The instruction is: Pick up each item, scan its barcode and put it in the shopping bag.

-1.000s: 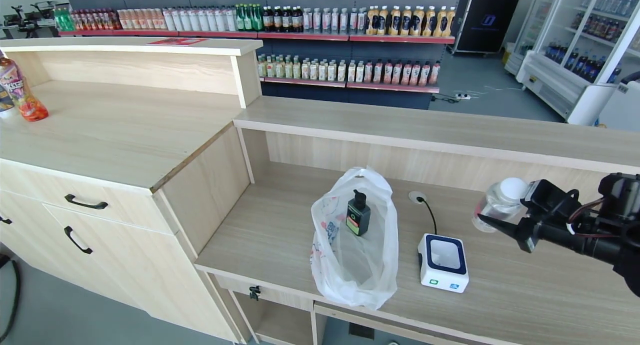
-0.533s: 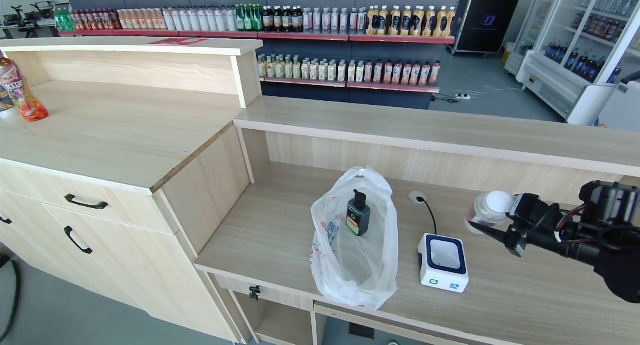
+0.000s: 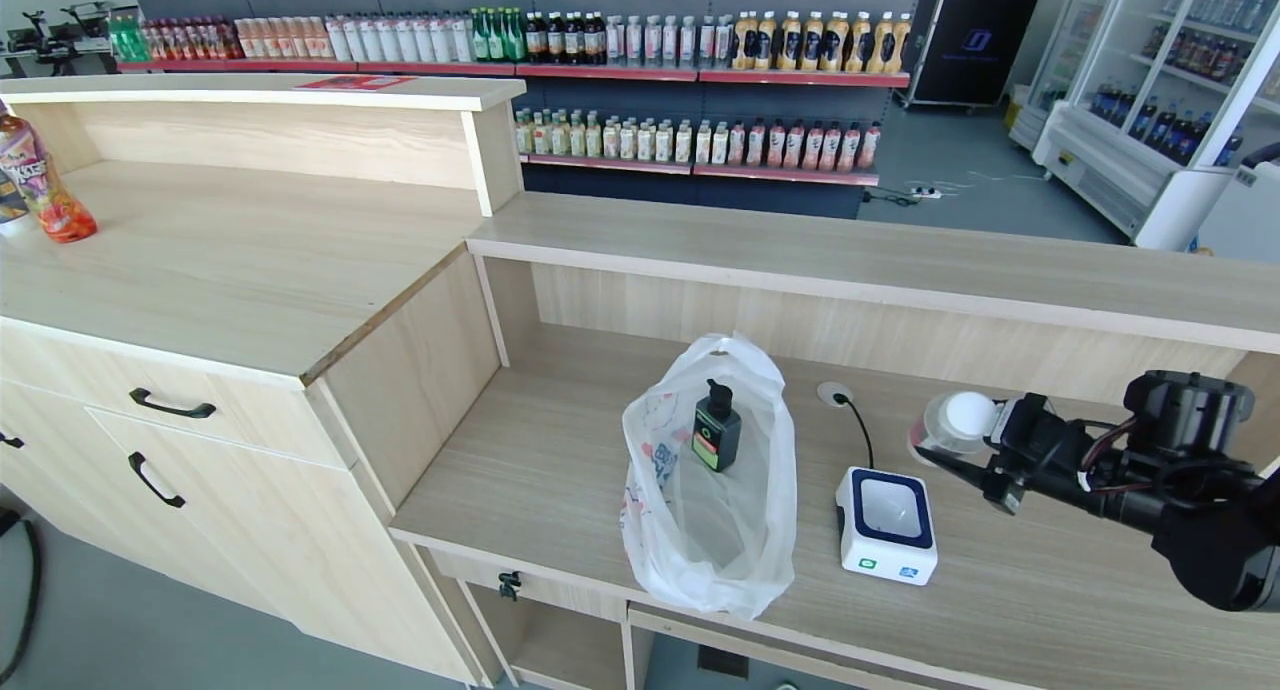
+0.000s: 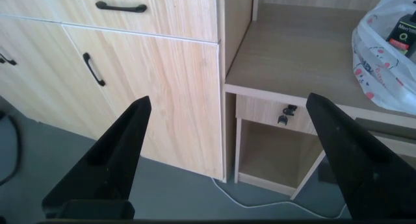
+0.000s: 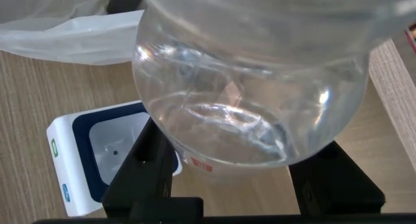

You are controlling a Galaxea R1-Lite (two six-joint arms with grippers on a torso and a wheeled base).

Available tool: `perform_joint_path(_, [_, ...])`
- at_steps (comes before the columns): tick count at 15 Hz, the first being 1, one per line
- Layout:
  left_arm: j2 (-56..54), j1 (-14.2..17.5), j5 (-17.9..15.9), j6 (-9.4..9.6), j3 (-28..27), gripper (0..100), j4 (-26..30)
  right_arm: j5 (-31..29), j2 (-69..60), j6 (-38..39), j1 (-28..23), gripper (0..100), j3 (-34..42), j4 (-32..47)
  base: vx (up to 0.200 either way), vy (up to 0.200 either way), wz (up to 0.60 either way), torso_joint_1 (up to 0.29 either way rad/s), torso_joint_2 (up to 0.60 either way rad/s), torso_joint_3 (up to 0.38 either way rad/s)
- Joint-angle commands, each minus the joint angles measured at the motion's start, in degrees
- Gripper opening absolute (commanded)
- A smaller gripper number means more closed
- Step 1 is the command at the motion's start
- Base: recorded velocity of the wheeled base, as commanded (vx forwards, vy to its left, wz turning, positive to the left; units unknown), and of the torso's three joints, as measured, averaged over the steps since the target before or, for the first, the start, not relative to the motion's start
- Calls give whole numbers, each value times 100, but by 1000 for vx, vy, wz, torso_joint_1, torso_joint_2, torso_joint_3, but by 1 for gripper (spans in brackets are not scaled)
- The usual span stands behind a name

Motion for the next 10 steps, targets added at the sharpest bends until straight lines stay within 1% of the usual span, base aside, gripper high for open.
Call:
perform_joint_path(1, [-2,2,2,-1,0,100,0,1,118,14,61,0,6,-63,0,0,0,0,0,0])
perform_joint_path(5, [-2,2,2,-1,0,100,0,-8,258,31,105,0,-82,-274,0,0,0,0,0,0])
perform_joint_path(10, [-2,2,2,-1,0,100,0,-8,329,93,105,0,-99,-353,0,0,0,0,0,0])
